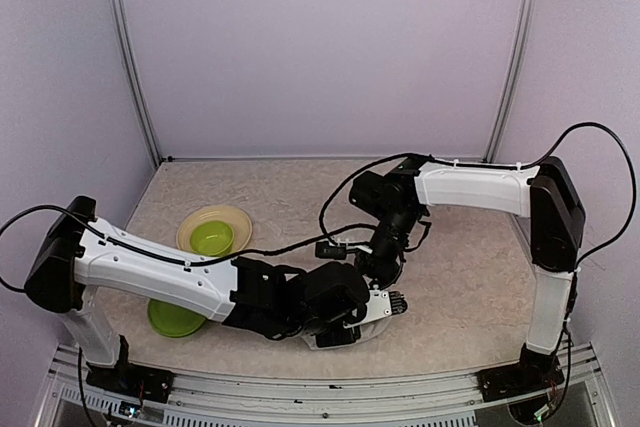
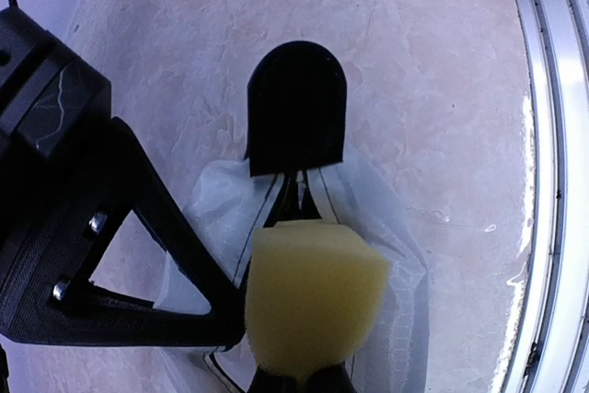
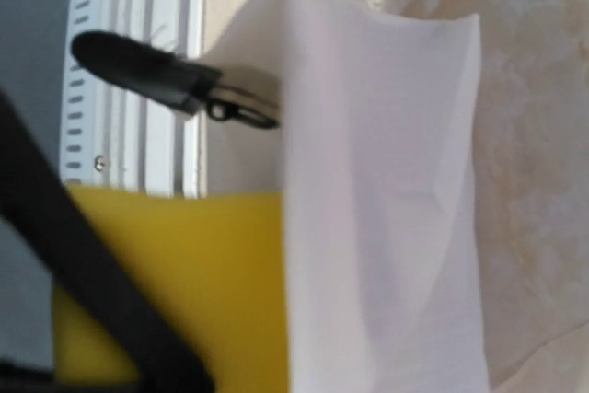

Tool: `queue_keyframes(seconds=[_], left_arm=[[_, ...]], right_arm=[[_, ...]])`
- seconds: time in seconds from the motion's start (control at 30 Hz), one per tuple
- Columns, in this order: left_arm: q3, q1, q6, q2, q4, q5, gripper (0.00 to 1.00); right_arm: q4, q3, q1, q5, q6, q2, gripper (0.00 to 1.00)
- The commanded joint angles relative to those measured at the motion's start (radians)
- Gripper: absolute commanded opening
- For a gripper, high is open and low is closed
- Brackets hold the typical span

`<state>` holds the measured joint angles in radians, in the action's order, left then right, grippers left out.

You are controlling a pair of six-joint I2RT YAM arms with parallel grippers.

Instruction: Sort the hair-cutting tools

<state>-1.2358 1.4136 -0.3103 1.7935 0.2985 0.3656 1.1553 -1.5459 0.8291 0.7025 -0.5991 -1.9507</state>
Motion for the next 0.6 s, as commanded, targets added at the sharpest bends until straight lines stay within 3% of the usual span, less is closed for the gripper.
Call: queue_keyframes(seconds=[0.0, 0.33, 0.57], left_arm=[[-0.064, 0.003, 0.078, 0.037, 0.006, -0.044, 0.0], [-0.108, -0.044, 0.16, 0.147, 0.068, 0.09, 0.0], [-0.119, -0.044, 0.252, 0.127, 0.136, 0.157, 0.0]], right_arm=[[0.011, -0.036, 0.0, 0.075, 0.012, 0.002, 0.0], [0.034, -0.028, 0.001, 0.113, -0.009, 0.011, 0.0], [0.028, -0.016, -0.002, 0.103, -0.001, 0.014, 0.0]])
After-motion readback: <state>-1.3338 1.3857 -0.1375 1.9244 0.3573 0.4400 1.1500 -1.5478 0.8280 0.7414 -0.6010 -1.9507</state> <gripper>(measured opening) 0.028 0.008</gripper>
